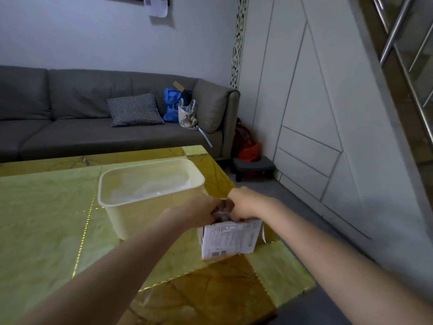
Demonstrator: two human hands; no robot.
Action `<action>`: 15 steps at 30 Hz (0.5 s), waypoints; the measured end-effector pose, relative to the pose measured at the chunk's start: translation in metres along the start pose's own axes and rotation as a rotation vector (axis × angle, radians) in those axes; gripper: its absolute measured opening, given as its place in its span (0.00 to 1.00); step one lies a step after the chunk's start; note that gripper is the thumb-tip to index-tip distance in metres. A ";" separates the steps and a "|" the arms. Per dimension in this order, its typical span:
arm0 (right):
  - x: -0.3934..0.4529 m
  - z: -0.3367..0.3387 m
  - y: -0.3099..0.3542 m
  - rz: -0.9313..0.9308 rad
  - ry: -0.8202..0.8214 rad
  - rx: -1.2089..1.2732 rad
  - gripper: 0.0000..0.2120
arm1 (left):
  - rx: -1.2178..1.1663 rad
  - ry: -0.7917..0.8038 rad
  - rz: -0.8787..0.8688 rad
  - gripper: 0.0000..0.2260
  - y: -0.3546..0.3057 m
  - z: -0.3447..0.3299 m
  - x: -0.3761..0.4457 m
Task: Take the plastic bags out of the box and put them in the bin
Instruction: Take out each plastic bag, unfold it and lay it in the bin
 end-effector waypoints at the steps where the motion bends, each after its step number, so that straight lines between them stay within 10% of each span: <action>1: 0.000 -0.004 0.002 0.003 -0.042 -0.004 0.02 | 0.004 -0.034 0.013 0.12 0.001 -0.001 0.000; 15: 0.004 0.004 -0.013 0.053 -0.157 0.479 0.14 | -0.107 -0.252 0.035 0.12 0.009 0.007 -0.006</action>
Point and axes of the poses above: each hand's wrist, its own x-axis towards the middle knuckle, its own z-axis out of the back of the hand, y = z × x, the point moved 6 cm from there along x, towards the middle knuckle, and after that the axes turned 8 degrees about -x, right-handed, at the moved point
